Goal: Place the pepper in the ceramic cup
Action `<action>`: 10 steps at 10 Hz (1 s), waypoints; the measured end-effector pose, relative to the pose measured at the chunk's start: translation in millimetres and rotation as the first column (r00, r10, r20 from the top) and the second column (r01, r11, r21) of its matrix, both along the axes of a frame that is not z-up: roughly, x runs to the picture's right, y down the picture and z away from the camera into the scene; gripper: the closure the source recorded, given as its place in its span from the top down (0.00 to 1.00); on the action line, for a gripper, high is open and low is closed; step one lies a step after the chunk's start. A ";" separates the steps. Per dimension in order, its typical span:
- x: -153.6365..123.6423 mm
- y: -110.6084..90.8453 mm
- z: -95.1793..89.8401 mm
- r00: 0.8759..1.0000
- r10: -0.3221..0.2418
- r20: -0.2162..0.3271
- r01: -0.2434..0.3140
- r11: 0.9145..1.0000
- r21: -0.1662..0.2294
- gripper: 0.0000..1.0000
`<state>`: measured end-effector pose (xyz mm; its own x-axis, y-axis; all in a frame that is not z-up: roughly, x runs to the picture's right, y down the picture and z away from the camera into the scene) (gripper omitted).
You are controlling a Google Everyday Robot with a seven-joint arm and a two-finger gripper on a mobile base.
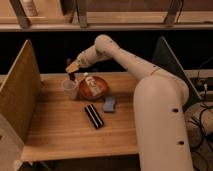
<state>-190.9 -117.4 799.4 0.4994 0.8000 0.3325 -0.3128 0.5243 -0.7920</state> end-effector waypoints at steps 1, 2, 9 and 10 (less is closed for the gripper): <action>0.0 0.0 0.0 1.000 0.000 0.000 0.000 1.000 0.000 0.09; 0.0 -0.1 -0.1 1.000 0.000 0.000 0.000 1.000 0.000 0.18; 0.5 0.2 0.2 1.000 0.000 -0.001 0.000 1.000 0.000 0.80; 0.6 0.2 0.2 1.000 0.000 -0.001 0.000 1.000 0.000 0.80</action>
